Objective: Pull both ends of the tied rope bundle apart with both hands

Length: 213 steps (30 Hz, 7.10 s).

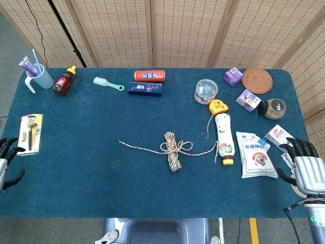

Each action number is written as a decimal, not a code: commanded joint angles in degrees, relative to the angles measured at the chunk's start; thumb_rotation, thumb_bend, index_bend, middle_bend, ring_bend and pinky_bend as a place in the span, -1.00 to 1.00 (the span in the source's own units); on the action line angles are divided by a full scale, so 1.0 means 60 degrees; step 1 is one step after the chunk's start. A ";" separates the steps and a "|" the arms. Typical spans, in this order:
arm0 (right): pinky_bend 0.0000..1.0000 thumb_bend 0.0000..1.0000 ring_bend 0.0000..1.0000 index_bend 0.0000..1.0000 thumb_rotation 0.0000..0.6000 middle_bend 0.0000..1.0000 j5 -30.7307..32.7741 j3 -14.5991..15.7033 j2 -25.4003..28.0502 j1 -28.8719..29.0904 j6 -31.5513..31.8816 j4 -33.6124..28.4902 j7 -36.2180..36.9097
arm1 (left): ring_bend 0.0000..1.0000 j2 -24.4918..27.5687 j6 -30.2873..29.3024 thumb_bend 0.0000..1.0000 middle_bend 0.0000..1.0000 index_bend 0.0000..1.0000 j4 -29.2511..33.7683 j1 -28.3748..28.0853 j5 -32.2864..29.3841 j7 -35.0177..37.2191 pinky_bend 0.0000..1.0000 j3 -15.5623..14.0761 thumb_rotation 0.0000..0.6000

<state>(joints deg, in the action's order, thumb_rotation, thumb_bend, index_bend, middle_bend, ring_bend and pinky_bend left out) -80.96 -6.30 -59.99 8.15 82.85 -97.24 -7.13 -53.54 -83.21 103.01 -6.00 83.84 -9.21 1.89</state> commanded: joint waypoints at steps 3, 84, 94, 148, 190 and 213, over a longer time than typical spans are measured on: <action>-0.76 -0.48 -0.70 -0.45 1.00 -0.63 -0.0015 -0.0013 -0.0007 0.0000 0.0007 0.0003 0.0016 | -0.82 -0.0011 0.0074 -0.46 -0.68 -0.39 0.0007 -0.0017 -0.0004 -0.0014 -1.00 -0.0027 1.00; -0.80 -0.47 -0.68 -0.11 1.00 -0.65 -0.0185 -0.0598 -0.2837 0.4361 -0.4861 0.1750 -0.0056 | -0.82 0.0927 0.1456 -0.46 -0.68 -0.39 0.1241 -0.1524 -0.0558 -0.0687 -1.00 0.0731 1.00; -0.80 -0.44 -0.66 -0.02 1.00 -0.60 0.0423 -0.0551 -0.3515 0.4553 -0.5035 0.2511 -0.0443 | -0.82 0.0969 0.1407 -0.47 -0.68 -0.39 0.1290 -0.1541 -0.0575 -0.0711 -1.00 0.0726 1.00; -1.00 -0.20 -0.87 0.07 1.00 -0.76 0.0299 0.0107 -0.5065 0.5237 -0.5155 0.4451 -0.1624 | -0.83 0.1157 0.1020 -0.47 -0.68 -0.39 0.0879 -0.1162 -0.0448 0.0033 -1.00 0.0477 1.00; -1.00 -0.12 -0.86 0.07 1.00 -0.76 0.0535 0.0372 -0.5032 0.5164 -0.5254 0.4696 -0.1770 | -0.84 0.1247 0.1138 -0.46 -0.69 -0.42 0.1023 -0.1295 -0.0380 -0.0019 -1.00 0.0517 1.00; -1.00 -0.01 -0.80 0.19 1.00 -0.67 0.0520 0.0406 -0.5268 0.5246 -0.5387 0.5028 -0.1691 | -0.85 0.1239 0.1135 -0.46 -0.70 -0.44 0.0908 -0.1288 -0.0372 0.0113 -1.00 0.0504 1.00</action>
<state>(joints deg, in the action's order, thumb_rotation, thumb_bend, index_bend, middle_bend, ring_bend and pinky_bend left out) -77.84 -3.86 -91.60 39.63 50.52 -67.06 -17.27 -46.10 -76.40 108.47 -13.73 81.59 -8.55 4.92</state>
